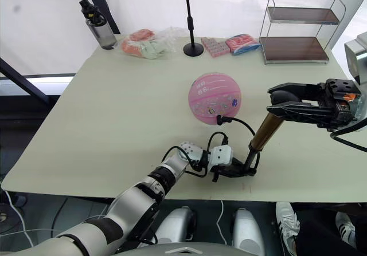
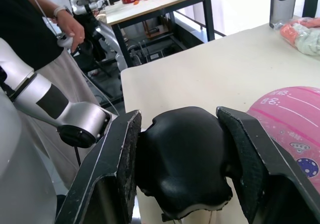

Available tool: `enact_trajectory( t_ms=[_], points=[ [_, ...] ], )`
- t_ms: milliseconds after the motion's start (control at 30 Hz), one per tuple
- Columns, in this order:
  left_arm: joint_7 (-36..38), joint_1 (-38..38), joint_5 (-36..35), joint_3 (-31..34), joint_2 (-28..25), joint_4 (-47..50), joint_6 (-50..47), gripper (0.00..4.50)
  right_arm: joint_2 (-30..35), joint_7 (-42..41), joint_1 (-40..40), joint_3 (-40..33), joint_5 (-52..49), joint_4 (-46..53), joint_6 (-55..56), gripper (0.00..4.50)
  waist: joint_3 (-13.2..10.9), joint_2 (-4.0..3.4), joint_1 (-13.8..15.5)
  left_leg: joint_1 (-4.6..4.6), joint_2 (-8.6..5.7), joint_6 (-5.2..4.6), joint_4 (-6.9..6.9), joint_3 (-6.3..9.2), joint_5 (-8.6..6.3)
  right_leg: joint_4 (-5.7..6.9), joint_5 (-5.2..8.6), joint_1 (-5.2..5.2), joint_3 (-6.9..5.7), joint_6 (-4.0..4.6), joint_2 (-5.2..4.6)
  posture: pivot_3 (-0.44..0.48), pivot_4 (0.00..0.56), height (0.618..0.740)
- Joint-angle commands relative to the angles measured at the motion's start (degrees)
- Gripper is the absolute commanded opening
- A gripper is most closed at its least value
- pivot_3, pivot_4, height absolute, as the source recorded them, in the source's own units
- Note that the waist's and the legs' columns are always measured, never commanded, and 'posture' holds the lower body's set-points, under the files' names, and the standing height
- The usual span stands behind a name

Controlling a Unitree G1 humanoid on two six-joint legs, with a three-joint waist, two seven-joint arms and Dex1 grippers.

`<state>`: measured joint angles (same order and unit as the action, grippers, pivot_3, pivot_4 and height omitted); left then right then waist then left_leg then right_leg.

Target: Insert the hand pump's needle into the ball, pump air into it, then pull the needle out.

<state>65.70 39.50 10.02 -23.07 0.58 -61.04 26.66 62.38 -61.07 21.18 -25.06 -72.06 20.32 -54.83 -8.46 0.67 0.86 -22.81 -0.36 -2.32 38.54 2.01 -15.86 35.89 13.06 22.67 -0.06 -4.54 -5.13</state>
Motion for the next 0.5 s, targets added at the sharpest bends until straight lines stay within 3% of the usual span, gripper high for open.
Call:
enact_trajectory(
  t_ms=[33, 500],
  points=[
    [0.2, -2.1, 2.9, -2.1, -1.3, -3.1, -2.0, 1.16, -2.3, -1.0, -4.9, 0.4, 6.0, 4.0, 5.1, 1.92, 0.1, 0.11, 0.0, 0.02, -0.01, 0.0, 0.0, 0.01, 0.0, 0.0, 0.0, -0.02, -0.01, 0.0, 0.02, 0.0, 0.15, 0.74],
    [0.2, -2.2, 3.0, -1.9, -1.8, -3.0, -2.0, 1.16, -10.1, -4.1, -21.2, 11.0, 27.8, 1.8, 25.7, 1.92, 0.4, 0.46, -0.2, 0.32, 0.03, 0.0, 0.0, 0.01, 0.0, 0.03, 0.01, -0.24, 0.02, 0.01, 0.16, 0.0, 0.15, 0.74]
  ],
)
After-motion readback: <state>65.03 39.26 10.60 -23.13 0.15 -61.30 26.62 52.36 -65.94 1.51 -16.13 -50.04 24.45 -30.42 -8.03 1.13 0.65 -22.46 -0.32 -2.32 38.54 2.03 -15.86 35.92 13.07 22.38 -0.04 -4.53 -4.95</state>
